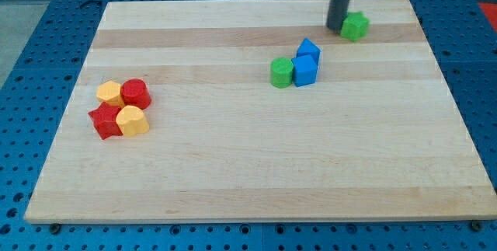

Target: Place the blue triangle at the bottom of the green star

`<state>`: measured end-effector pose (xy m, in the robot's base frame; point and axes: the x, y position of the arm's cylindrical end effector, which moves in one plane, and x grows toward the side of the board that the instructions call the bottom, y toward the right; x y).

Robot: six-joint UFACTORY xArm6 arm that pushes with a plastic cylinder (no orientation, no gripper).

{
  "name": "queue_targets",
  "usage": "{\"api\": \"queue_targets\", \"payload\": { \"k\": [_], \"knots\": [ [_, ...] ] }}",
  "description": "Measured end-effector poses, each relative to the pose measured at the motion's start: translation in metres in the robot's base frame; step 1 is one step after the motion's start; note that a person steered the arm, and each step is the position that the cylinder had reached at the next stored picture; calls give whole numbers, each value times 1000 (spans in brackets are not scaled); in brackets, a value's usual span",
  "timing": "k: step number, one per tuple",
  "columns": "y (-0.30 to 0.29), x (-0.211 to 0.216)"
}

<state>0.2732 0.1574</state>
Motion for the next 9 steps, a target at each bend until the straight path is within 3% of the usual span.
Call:
{"api": "queue_targets", "payload": {
  "k": [1, 2, 3, 4, 5, 7, 9],
  "knots": [
    [20, 0],
    [-21, 0],
    [-99, 5],
    [-145, 48],
    [-145, 91],
    [-82, 77],
    [-65, 66]
  ]
}}
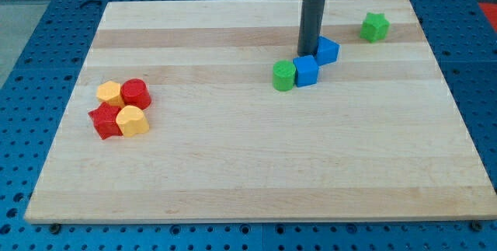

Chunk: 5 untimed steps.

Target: Place the blue triangle at the bottom of the green star

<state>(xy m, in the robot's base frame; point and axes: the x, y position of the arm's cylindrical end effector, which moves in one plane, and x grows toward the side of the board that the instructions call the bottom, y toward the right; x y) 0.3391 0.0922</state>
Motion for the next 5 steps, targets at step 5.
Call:
{"api": "queue_targets", "payload": {
  "k": [5],
  "knots": [
    [24, 25]
  ]
}}
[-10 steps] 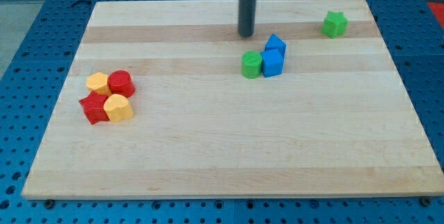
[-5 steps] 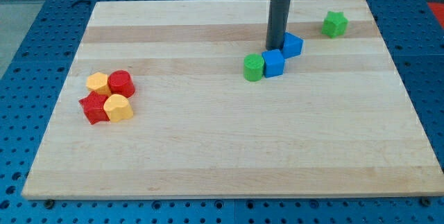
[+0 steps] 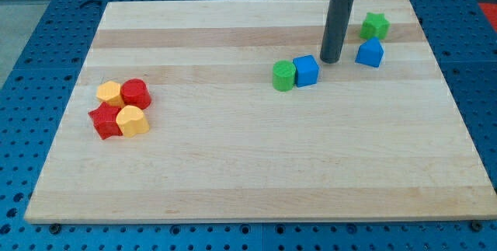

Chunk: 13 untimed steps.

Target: Place the blue triangle at the bottom of the green star

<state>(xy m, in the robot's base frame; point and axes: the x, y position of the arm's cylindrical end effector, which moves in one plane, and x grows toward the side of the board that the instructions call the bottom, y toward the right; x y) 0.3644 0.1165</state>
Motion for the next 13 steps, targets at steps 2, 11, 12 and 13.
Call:
{"api": "queue_targets", "payload": {
  "k": [2, 11, 12, 13],
  "knots": [
    [14, 20],
    [109, 24],
    [111, 10],
    [111, 4]
  ]
}}
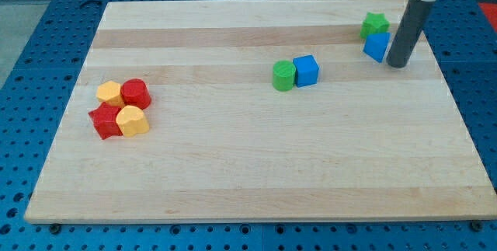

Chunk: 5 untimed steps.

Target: Place the blue triangle at the bottom of the green star

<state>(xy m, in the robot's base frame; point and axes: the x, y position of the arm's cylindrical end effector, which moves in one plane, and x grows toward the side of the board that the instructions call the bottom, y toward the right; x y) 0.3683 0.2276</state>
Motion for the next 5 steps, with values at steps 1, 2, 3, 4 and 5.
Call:
{"api": "queue_targets", "payload": {
  "k": [1, 2, 3, 4, 5],
  "knots": [
    [0, -6],
    [3, -3],
    [2, 26],
    [-5, 31],
    [-5, 18]
  ]
}}
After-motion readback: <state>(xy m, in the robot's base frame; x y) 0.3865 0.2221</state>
